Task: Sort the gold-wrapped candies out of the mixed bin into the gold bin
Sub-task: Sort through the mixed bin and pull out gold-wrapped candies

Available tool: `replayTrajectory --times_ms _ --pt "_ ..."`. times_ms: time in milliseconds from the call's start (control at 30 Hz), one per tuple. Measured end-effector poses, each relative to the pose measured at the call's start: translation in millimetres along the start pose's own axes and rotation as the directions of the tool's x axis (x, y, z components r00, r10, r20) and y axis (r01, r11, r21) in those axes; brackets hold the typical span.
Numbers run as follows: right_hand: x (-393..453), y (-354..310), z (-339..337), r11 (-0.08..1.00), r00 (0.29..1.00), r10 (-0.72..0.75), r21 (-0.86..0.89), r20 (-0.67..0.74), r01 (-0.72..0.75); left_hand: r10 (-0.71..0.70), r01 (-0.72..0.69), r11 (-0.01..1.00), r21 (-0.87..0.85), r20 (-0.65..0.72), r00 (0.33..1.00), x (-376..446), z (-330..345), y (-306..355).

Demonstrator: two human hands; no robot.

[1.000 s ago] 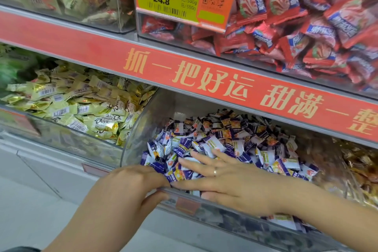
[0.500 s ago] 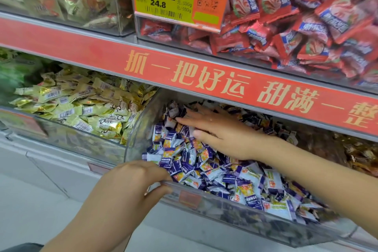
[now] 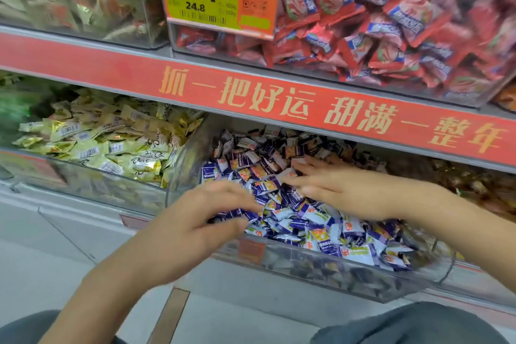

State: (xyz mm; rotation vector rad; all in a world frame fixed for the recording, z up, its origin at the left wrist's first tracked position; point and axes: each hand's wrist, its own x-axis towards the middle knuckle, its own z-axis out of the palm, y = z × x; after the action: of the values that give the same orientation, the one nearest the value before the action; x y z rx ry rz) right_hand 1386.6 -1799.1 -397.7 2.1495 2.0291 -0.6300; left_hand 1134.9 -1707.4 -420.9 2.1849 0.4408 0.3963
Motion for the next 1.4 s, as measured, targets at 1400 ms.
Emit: replayTrajectory --times_ms 1400 --pt "-0.3 14.1 34.5 0.926 0.924 0.377 0.047 -0.060 -0.375 -0.407 0.058 0.555 0.830 0.210 0.889 108.6 37.8 -18.3"
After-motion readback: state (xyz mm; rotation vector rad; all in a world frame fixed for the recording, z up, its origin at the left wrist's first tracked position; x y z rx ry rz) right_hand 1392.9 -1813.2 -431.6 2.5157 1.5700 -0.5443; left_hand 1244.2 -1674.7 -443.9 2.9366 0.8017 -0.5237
